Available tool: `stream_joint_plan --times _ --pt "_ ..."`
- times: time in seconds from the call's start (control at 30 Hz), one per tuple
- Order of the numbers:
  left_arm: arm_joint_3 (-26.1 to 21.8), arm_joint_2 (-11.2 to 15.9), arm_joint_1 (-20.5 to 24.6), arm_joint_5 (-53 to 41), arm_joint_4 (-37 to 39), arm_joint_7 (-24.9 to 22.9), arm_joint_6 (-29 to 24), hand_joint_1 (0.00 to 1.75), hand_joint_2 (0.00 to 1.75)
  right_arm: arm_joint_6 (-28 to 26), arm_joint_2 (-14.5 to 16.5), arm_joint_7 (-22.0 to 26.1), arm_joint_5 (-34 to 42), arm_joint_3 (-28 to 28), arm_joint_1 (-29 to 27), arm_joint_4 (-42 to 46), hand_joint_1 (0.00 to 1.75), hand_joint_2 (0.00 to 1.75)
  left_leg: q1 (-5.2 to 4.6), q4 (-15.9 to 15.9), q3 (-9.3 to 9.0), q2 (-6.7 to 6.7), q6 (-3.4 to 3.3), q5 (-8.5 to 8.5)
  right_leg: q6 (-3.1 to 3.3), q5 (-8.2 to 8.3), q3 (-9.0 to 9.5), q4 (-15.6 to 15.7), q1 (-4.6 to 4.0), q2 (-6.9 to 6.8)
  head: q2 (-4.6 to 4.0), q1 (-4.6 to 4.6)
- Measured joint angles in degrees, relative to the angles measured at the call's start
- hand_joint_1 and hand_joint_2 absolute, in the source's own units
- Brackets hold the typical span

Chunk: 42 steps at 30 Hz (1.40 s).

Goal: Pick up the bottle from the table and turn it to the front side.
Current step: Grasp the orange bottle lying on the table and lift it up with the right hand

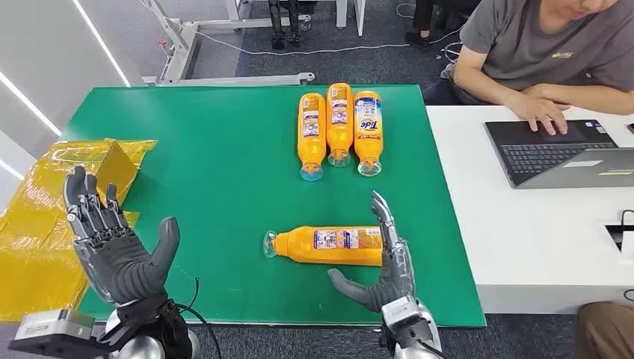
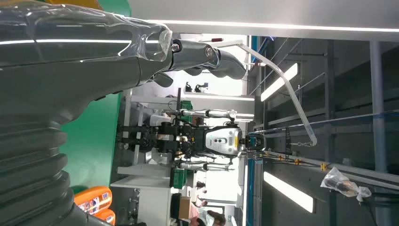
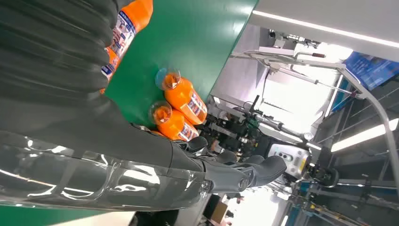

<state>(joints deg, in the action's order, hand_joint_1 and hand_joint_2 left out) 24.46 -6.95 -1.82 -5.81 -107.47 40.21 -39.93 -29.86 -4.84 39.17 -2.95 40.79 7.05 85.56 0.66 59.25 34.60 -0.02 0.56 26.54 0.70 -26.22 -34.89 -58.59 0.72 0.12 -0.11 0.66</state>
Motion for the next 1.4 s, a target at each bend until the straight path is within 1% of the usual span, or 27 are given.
stream_joint_plan --times 0.07,0.1,0.17,0.23,0.3,0.33,0.4,0.5,0.63,0.9,1.13,1.4 --pt "0.0 0.01 0.0 0.04 0.0 0.0 0.0 0.0 1.75 0.13 -0.11 -0.61 -0.77 0.01 0.28 -0.09 0.0 1.75 0.0 0.0 0.0 0.0 0.0 0.0 0.0 0.0 0.0 0.0 0.0 0.0 0.0 -0.01" --pt "0.0 0.01 0.0 0.08 0.0 0.0 0.0 0.0 1.75 0.52 -0.27 -1.88 -2.2 0.07 0.68 -0.24 0.0 1.75 0.0 0.0 0.01 0.0 0.0 0.0 0.0 0.0 0.0 0.0 0.0 0.0 0.0 -0.01" --pt "0.0 0.01 0.03 0.13 0.0 0.0 0.0 0.0 1.75 2.67 -0.89 -7.36 -7.52 0.54 2.08 -0.87 0.0 1.75 0.0 0.0 -0.01 0.03 0.0 0.0 0.0 0.02 0.01 0.0 0.0 0.03 0.0 0.0" --pt "0.0 0.01 0.05 0.15 0.0 0.0 0.0 0.0 1.75 7.23 -1.87 -15.17 -14.49 1.2 4.17 -2.01 0.0 1.75 0.0 0.01 -0.02 0.05 -0.03 -0.02 0.0 0.04 0.01 0.0 0.0 0.04 0.0 0.0" --pt "0.0 0.04 0.08 0.32 0.0 -0.01 0.0 0.0 1.75 13.1 -2.96 -20.94 -19.78 1.6 6.61 -3.38 0.0 1.75 -0.01 0.02 0.0 0.03 -0.06 -0.05 0.0 0.06 0.02 0.0 0.0 0.0 0.0 0.0" --pt "0.0 0.07 0.1 0.48 0.0 0.0 0.0 0.0 1.75 15.73 -3.5 -22.53 -21.42 1.74 7.88 -4.09 0.0 1.75 -0.01 0.02 0.0 0.02 -0.07 -0.06 0.0 0.07 0.02 0.0 0.0 -0.02 0.0 -0.01" --pt "0.01 0.1 0.16 0.91 0.0 0.0 0.0 0.0 1.75 20.04 -4.46 -24.15 -23.38 2.1 10.52 -5.67 0.0 1.75 -0.01 0.03 -0.01 0.03 -0.07 -0.06 -0.01 0.08 0.02 0.0 0.0 -0.01 0.0 -0.01" --pt "0.07 0.12 0.24 1.52 0.0 0.0 0.01 0.0 1.75 24.7 -5.54 -25.26 -24.94 2.61 13.84 -8.27 0.0 1.75 -0.01 0.05 -0.01 0.02 -0.08 -0.06 -0.01 0.09 0.02 0.0 0.0 -0.01 0.0 -0.01" --pt "1.16 0.38 1.0 3.1 0.01 0.0 0.02 0.0 1.75 30.33 -6.9 -26.46 -27.17 3.48 16.92 -11.63 0.0 1.75 -0.01 0.06 0.0 -0.03 -0.08 -0.06 -0.01 0.09 0.02 0.01 0.01 -0.05 0.0 0.01" --pt "2.55 0.74 2.37 3.6 0.2 -0.01 0.02 0.0 1.75 37.53 -10.18 -25.89 -30.47 5.94 20.4 -15.56 0.0 1.75 -0.02 0.06 0.01 -0.02 -0.08 -0.06 -0.01 0.09 0.01 0.01 0.01 -0.03 0.0 0.01" --pt "3.49 0.74 2.71 3.26 0.7 -0.01 0.02 0.0 1.75 42.0 -10.43 -23.71 -30.43 8.72 25.53 -21.17 0.0 1.75 -0.01 0.06 0.0 -0.03 -0.08 -0.07 -0.01 0.1 0.02 -0.01 0.01 -0.04 0.0 0.01" --pt "4.21 0.75 3.04 3.71 1.24 -0.01 0.02 0.0 1.75 43.71 -9.78 -22.8 -30.23 10.98 29.48 -27.14 0.0 1.75 -0.01 0.06 0.01 -0.04 -0.08 -0.07 -0.02 0.1 0.02 -0.01 0.01 -0.05 0.0 0.0"
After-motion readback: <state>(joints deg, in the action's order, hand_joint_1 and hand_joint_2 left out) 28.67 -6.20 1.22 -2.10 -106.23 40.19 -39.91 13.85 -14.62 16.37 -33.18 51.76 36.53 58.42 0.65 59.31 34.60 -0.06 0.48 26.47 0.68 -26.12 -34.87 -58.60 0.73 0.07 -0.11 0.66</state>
